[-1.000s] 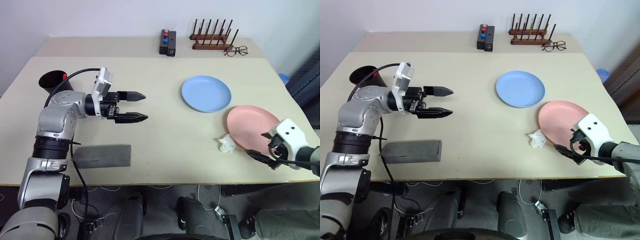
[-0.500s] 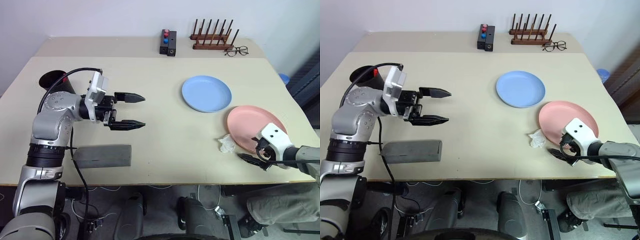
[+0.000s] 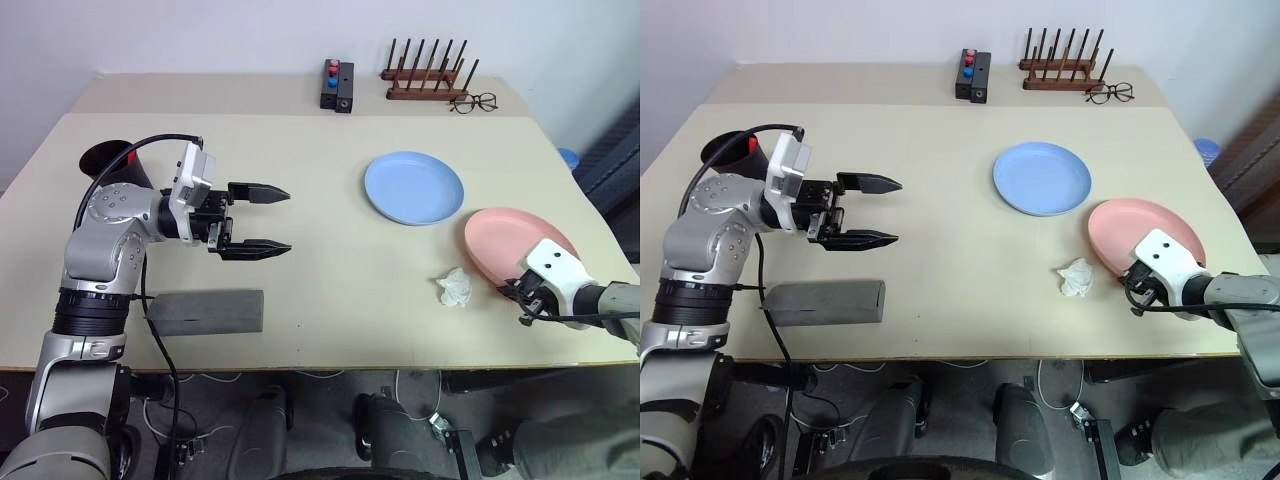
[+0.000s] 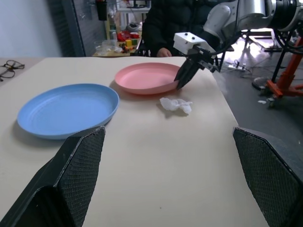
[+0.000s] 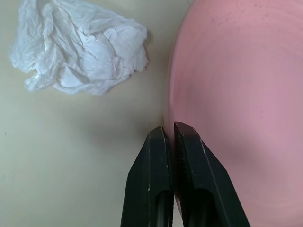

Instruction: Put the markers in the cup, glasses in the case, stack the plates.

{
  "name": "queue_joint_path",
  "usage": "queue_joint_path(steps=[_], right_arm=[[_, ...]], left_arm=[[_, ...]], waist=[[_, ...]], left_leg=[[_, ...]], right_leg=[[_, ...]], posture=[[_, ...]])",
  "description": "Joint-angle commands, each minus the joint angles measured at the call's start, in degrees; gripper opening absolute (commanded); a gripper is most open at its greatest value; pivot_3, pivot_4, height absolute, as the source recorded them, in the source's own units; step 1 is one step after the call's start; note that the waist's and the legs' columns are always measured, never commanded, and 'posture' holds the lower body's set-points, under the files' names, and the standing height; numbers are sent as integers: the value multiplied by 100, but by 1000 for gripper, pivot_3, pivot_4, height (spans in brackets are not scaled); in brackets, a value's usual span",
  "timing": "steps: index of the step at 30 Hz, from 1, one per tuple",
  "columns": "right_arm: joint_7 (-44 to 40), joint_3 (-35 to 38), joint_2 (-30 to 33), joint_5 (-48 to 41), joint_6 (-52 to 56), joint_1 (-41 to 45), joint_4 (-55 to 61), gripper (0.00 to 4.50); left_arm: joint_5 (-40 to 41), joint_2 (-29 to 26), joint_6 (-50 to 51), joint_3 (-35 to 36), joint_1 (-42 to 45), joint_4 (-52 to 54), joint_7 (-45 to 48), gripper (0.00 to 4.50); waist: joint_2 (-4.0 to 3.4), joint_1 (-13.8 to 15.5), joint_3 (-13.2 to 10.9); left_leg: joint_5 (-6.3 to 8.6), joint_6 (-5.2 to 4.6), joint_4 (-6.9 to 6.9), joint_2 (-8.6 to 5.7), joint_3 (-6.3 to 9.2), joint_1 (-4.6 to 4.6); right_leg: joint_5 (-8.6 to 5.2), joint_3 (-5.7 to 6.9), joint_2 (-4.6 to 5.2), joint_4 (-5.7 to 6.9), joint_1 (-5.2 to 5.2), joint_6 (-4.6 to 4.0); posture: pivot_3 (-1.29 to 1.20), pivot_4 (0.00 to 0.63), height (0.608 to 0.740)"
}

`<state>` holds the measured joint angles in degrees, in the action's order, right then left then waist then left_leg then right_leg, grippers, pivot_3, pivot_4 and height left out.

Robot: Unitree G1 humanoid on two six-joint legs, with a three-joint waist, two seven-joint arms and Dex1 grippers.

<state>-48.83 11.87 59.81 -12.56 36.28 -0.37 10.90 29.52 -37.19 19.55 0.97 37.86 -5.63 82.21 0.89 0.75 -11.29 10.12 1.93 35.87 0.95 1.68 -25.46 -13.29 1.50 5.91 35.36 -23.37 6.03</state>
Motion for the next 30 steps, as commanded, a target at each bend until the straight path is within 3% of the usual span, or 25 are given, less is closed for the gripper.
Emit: queue_joint_path(steps=[1,7,16,23,30], right_arm=[[100,337,150,51,-63,309,-146,29],[760,122,-299,171,-616,1968,-728,29],[657,-1015,-1392,487,-1405,3879,-1942,29],[514,-1533,-2044,674,-1869,4205,-2422,29],[179,-1701,-2029,729,-1939,3858,-2156,29]], left_arm=[[-37,-36,-30,71,149,-50,-164,4500],[-488,40,-129,139,362,-655,-1009,4500],[-631,179,-225,268,262,-496,-1866,4500],[-398,-58,187,429,-112,164,-1992,4500],[-197,-227,548,554,-404,624,-2088,4500]], waist=[[0,-4,0],[-8,-58,-5],[-8,-57,-5],[-8,-50,-6],[-9,-47,-6]], left_leg=[[0,0,0,0,0,0],[0,-1,-1,1,-3,1],[-3,-1,-24,1,-3,1],[-3,0,-27,0,-2,1],[-4,1,-27,0,-2,2]], right_leg=[[0,0,0,1,0,0],[3,-1,-1,6,-7,0],[4,0,-5,7,-14,6],[8,0,-6,9,-15,14],[6,0,-6,10,-14,10]], posture=[[0,150,740],[0,150,740],[0,150,740],[0,150,740],[0,150,740]])
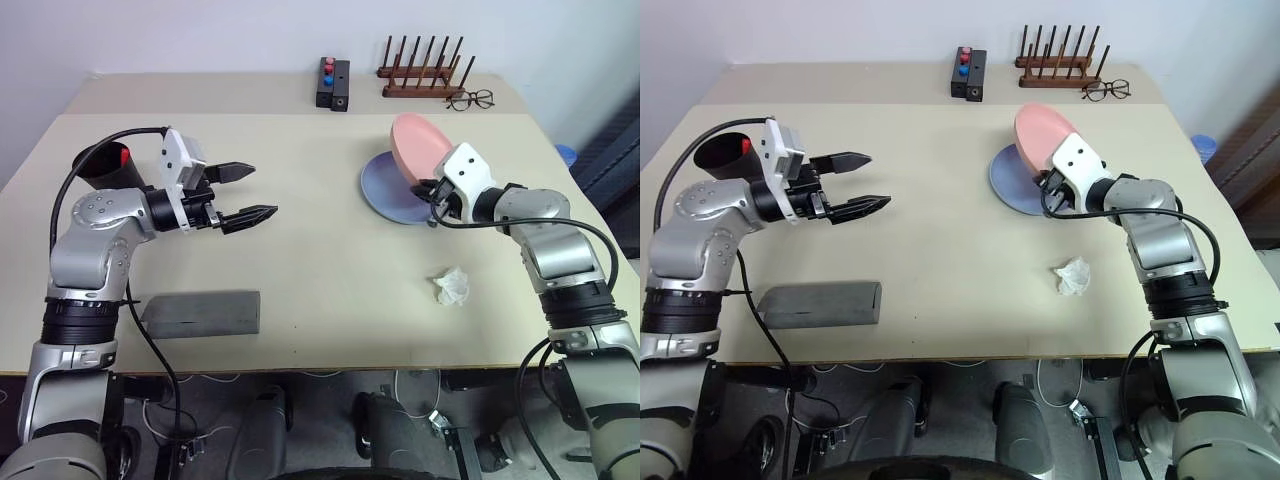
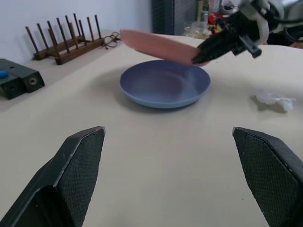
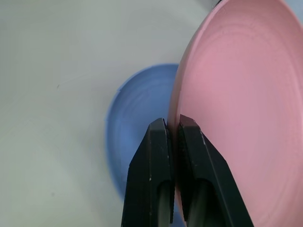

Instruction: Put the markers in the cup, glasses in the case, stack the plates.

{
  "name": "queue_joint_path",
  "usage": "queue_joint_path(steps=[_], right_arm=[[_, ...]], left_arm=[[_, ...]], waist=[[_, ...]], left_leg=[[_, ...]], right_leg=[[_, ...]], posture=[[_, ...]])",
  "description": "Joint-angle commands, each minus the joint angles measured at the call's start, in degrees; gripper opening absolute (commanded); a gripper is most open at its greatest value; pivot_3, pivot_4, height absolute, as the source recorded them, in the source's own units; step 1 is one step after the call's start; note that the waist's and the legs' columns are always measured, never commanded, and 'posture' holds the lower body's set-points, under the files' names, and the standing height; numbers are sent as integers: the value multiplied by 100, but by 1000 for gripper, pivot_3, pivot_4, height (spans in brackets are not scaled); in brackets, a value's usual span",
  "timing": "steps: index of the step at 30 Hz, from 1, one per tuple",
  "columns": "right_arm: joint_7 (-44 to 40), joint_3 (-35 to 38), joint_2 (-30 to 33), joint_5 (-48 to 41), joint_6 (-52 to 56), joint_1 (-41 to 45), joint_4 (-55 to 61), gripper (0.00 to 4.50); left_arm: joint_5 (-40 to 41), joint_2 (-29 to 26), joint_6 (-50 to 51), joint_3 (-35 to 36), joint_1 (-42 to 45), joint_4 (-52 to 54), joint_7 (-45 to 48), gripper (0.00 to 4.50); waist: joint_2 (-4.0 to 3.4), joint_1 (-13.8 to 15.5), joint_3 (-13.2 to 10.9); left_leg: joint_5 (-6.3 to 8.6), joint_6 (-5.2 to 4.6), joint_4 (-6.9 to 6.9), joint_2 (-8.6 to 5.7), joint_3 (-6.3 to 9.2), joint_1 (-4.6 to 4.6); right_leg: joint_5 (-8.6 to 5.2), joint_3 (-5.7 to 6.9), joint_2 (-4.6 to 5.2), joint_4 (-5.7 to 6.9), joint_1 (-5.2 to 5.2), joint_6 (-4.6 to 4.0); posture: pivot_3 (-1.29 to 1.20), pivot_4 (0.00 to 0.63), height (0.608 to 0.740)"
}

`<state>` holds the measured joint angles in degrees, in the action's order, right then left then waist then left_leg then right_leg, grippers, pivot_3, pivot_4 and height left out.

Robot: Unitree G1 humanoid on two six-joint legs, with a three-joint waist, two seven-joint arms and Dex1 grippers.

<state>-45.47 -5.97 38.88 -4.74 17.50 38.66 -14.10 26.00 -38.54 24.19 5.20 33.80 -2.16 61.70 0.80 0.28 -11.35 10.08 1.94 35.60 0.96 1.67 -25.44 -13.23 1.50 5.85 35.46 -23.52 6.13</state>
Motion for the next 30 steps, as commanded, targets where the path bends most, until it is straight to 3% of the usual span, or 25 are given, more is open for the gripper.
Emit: queue_joint_path(steps=[1,5,6,8,15,19,24,30], right_arm=[[-226,72,87,-61,-54,-130,440,29],[-332,67,101,-10,-31,-365,607,29],[-330,116,78,-50,30,-383,615,332],[-328,172,54,-89,80,-395,675,1014],[-163,247,66,-2,35,-450,719,4459],[-213,558,144,-337,374,-576,1041,4459],[-364,1545,257,-1726,2244,-726,1969,4459],[-480,1778,1116,-2224,3559,-1860,3242,4459]], left_arm=[[163,-89,110,130,0,300,-44,4500],[159,-65,138,78,114,241,-49,4500],[153,-63,135,69,137,226,-43,4500],[135,-57,123,48,181,194,-29,4500],[129,-64,148,15,212,186,15,4500],[154,-43,161,6,237,167,64,4500],[416,-92,442,20,265,159,391,4500],[729,-124,749,-84,316,191,924,4500]], waist=[[0,-2,0],[0,-6,0],[0,-5,0],[0,-4,0],[0,-16,0],[0,-3,0],[0,17,0],[2,48,1]], left_leg=[[0,0,0,0,0,0],[0,0,0,0,0,4],[0,0,0,0,0,4],[0,0,1,0,0,3],[0,1,0,0,0,4],[0,1,0,0,0,4],[0,1,2,1,0,4],[1,1,-1,1,3,3]], right_leg=[[0,0,0,1,0,0],[-2,0,0,3,1,-3],[-2,0,0,3,1,-3],[-2,0,0,3,1,-3],[-2,0,0,5,1,-3],[-2,-1,0,5,1,-3],[-1,-1,0,6,2,-3],[-4,1,1,-5,4,-7]], posture=[[0,150,740],[0,150,740],[0,150,740],[0,150,740],[0,150,740],[0,150,740],[0,150,740],[0,150,740]])
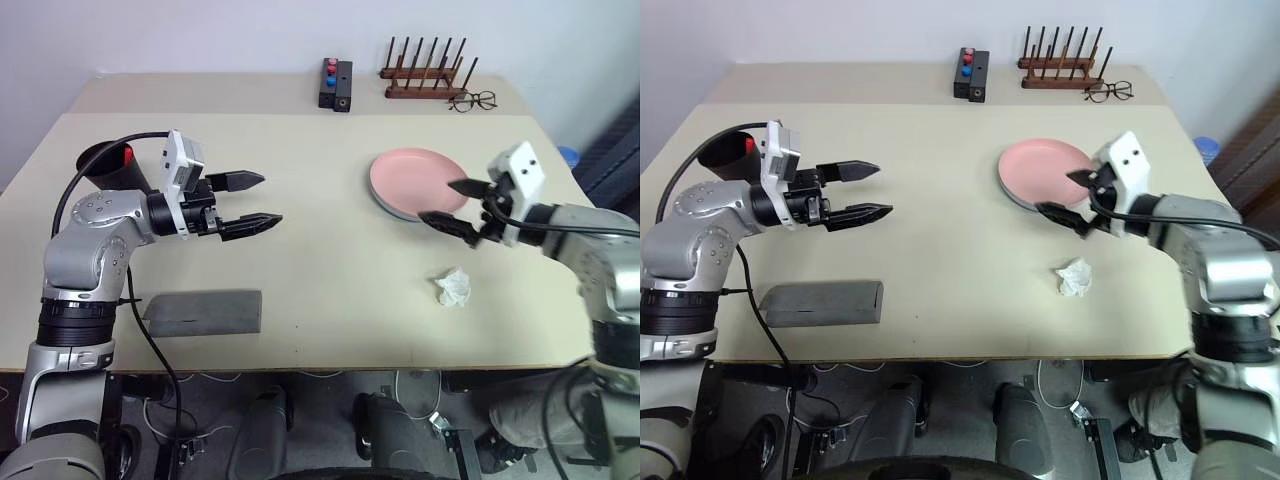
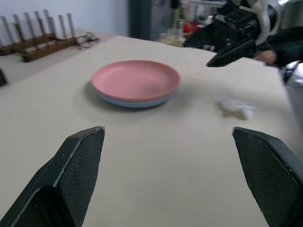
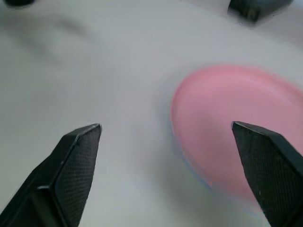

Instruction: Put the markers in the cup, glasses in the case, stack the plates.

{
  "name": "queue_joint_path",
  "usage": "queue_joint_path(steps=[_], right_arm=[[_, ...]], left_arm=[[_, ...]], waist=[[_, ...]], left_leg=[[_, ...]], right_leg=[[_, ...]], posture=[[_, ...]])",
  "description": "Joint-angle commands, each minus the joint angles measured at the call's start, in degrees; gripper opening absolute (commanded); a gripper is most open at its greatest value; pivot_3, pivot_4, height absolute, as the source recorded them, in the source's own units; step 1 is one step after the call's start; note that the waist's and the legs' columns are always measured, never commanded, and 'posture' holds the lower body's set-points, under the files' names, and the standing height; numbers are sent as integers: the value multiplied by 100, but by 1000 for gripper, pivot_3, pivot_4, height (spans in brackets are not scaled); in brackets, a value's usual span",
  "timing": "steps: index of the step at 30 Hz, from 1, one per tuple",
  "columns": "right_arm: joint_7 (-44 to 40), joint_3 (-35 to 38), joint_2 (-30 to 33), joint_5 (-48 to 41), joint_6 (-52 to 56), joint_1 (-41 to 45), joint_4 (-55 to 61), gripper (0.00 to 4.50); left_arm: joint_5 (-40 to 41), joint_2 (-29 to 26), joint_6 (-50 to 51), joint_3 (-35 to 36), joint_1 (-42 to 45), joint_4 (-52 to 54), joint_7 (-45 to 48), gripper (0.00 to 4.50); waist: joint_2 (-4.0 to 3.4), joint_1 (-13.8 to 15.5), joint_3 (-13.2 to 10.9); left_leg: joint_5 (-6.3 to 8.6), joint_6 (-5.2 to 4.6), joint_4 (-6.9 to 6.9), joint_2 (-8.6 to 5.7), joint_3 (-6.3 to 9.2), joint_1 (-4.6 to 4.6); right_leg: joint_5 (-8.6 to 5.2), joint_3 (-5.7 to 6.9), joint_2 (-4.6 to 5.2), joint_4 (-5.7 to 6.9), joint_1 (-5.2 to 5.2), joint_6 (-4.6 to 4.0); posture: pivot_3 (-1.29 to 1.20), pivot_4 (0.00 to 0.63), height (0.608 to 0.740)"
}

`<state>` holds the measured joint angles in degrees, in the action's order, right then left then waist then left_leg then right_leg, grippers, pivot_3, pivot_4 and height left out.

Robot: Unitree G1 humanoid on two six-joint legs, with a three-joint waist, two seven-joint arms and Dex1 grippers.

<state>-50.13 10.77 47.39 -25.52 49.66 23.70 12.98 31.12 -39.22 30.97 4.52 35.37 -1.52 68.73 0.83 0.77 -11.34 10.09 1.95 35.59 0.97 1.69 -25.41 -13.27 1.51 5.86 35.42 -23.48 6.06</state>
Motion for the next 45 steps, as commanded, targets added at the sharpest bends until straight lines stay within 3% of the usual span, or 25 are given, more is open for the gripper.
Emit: queue_joint_path(steps=[1,10,21,24,31,41,45], right_arm=[[5,119,379,-150,417,-587,682,4459],[211,1,787,217,176,-1726,1088,4459],[394,-853,586,1093,-1032,-1515,-204,4459],[277,-835,553,912,-819,-1396,-175,3696],[161,-819,451,762,-735,-1190,-228,43],[36,-55,469,-72,-296,-618,-40,14],[564,-142,14,193,-702,366,-785,14]], left_arm=[[245,-59,66,-45,193,92,330,4500],[130,-141,-70,-293,298,-167,932,4500],[158,-343,-11,-174,101,40,831,4500],[205,-394,19,-118,1,153,759,4500],[258,-425,-36,-70,-139,214,665,4500],[-138,-7,-774,-7,208,-378,-57,4500],[-410,343,-1031,-5,436,-547,-713,4500]], waist=[[0,-9,0],[-1,-33,0],[0,-21,1],[0,-26,1],[-1,-8,0],[-1,-15,0],[-1,-24,0]], left_leg=[[0,0,1,0,-1,0],[0,0,5,1,-3,1],[0,0,5,1,-3,-2],[1,0,5,1,-3,-1],[0,0,5,1,-3,-2],[0,0,6,1,-2,-2],[0,0,7,1,-3,-1]], right_leg=[[0,0,1,0,1,0],[1,-2,1,0,-1,-2],[1,-2,2,-5,-1,-2],[1,-2,2,-5,-1,-2],[1,-1,2,-5,-1,-2],[2,-1,1,-3,0,-2],[3,-2,1,-3,-1,-1]], posture=[[0,150,740],[0,150,740],[0,150,740],[0,150,740],[0,150,740],[0,150,740],[0,150,740]])
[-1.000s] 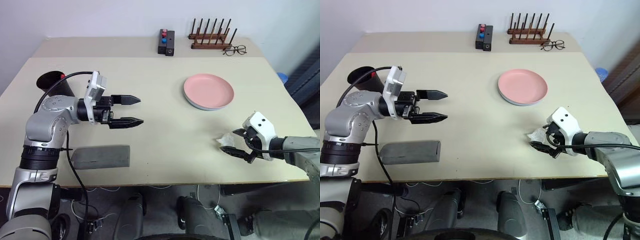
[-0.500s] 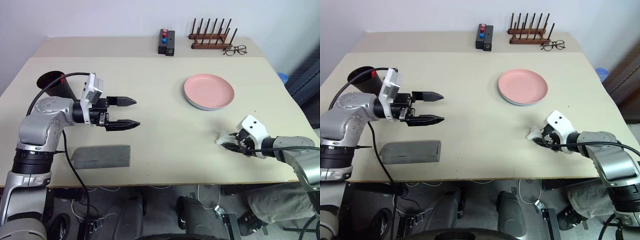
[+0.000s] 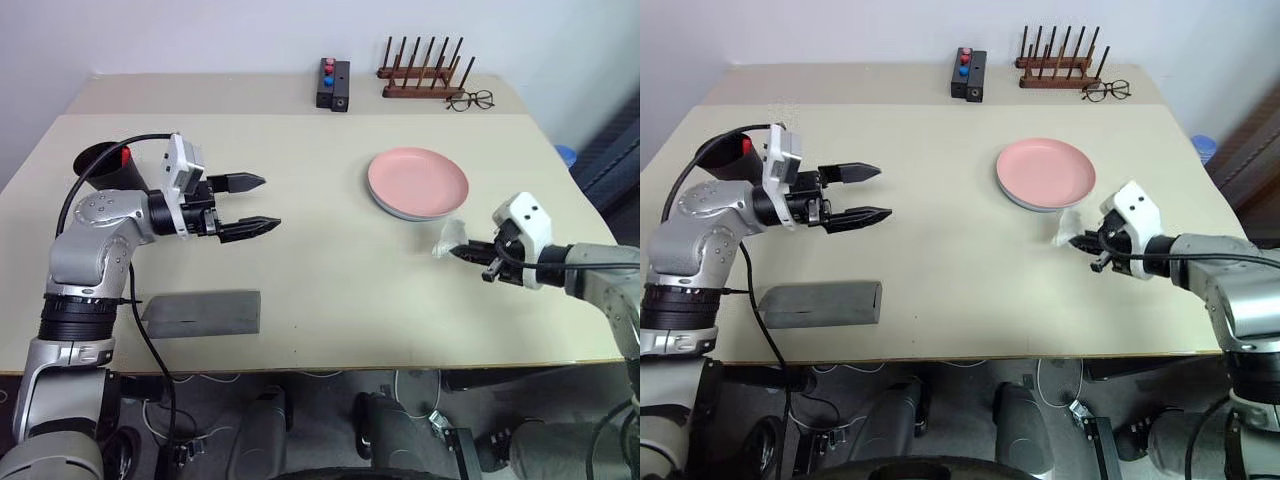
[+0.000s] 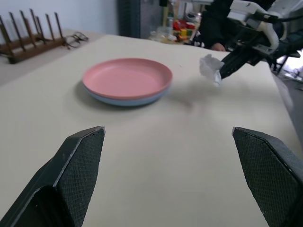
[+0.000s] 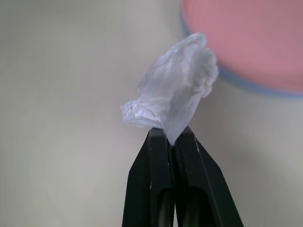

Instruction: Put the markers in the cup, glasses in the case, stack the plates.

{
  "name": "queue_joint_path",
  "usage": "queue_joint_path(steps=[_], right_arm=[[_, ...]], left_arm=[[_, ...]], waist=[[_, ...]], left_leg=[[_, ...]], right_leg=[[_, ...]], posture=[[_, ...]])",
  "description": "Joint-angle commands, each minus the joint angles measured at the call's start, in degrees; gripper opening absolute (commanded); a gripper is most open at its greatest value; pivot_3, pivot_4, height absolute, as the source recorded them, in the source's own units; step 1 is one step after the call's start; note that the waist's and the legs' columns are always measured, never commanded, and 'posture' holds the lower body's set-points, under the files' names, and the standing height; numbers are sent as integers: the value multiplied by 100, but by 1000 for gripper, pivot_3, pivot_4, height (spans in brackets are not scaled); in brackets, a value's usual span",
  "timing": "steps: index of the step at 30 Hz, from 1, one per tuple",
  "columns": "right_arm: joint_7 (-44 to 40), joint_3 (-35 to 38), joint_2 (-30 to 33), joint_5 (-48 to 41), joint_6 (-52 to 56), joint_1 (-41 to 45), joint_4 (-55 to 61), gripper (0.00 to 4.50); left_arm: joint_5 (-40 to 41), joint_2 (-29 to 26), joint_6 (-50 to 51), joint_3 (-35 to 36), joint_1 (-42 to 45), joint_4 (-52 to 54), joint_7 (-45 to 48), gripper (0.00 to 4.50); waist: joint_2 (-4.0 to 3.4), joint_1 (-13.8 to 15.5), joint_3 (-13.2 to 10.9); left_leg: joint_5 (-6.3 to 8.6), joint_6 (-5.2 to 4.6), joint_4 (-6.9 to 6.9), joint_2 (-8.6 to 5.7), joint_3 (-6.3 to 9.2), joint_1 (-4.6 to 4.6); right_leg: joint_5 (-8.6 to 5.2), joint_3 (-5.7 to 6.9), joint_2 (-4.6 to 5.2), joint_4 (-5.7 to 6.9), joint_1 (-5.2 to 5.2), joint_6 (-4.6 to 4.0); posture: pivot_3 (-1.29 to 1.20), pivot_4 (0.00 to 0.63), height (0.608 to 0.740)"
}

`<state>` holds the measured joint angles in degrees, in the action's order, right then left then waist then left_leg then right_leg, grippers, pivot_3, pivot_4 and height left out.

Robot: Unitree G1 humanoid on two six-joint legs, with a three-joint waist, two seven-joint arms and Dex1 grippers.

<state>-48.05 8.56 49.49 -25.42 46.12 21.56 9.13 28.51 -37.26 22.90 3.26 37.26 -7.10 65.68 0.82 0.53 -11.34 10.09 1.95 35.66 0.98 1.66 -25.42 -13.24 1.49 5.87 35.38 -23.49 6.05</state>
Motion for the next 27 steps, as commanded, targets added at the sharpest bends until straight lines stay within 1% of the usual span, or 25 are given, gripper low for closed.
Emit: queue_joint_path(steps=[1,4,8,12,13,15,18,19,20,21,22,23,27], right_arm=[[402,-44,-309,312,-511,830,-716,14],[477,-364,-533,721,-1048,1318,-1488,14],[792,-687,-942,1317,-1887,2096,-2818,14],[831,-865,-1118,1669,-2457,2461,-3636,14],[855,-934,-1207,1748,-2493,2565,-3893,266],[556,-1064,-1288,1797,-2516,2690,-4316,821],[552,-1047,-1310,1917,-2751,2817,-4645,2182],[539,-1035,-1291,1934,-2799,2832,-4656,2740],[521,-1015,-1269,1935,-2818,2842,-4656,3122],[529,-986,-1226,1950,-2855,2834,-4632,3747],[534,-954,-1179,1960,-2905,2817,-4596,4233],[548,-880,-1126,1941,-2961,2786,-4522,4458],[508,-477,-903,1718,-3056,2518,-3986,4458]], left_arm=[[-190,221,-240,118,270,39,-530,4500],[-213,377,-97,150,283,159,-878,4500],[-238,401,4,261,186,331,-1347,4500],[-213,385,166,290,131,455,-1595,4500],[-167,347,215,327,60,549,-1606,4500],[-90,309,318,350,-39,719,-1603,4500],[-33,292,437,376,-100,851,-1619,4500],[-16,283,463,383,-122,881,-1604,4500],[-7,277,475,382,-139,903,-1583,4500],[8,275,488,382,-149,919,-1562,4500],[25,273,499,383,-150,924,-1542,4500],[29,274,494,378,-138,904,-1524,4500],[112,213,506,345,-98,804,-1256,4500]], waist=[[1,-9,0],[1,-6,0],[-1,-21,-1],[-2,-20,-2],[-1,-30,-2],[-1,-85,-1],[-1,-107,-2],[-3,-114,-2],[-3,-125,-3],[-3,-133,-3],[-3,-136,-3],[-3,-136,-3],[-6,-127,-4]], left_leg=[[0,0,1,0,0,0],[0,0,1,-1,0,0],[-1,-1,-9,-2,-1,-2],[-2,0,-9,-3,-1,-1],[-2,0,-8,-3,-1,-2],[-2,0,-8,-3,-2,-1],[-2,0,-10,-3,1,0],[-2,0,-10,-3,1,0],[-3,1,-10,-3,0,0],[-3,1,-10,-3,0,0],[-3,1,-11,-3,0,2],[-3,1,-12,-3,0,3],[-3,1,-12,-3,0,3]], right_leg=[[0,0,0,1,1,0],[4,0,-1,0,1,1],[10,-1,-2,-2,-3,17],[12,-1,-3,4,-3,21],[12,-1,-3,3,-3,21],[12,-1,-3,3,-3,21],[12,-1,-4,5,-2,21],[12,-1,-4,5,-2,22],[12,-2,-4,5,-2,22],[13,-2,-4,5,-2,23],[13,-2,-4,6,-2,23],[13,-2,-4,7,-2,23],[12,-3,-5,8,-3,23]], posture=[[0,150,740],[0,150,740],[0,150,740],[0,150,740],[0,150,740],[0,150,740],[0,150,740],[0,150,740],[0,150,740],[0,150,740],[0,150,740],[0,150,740],[0,150,740]])
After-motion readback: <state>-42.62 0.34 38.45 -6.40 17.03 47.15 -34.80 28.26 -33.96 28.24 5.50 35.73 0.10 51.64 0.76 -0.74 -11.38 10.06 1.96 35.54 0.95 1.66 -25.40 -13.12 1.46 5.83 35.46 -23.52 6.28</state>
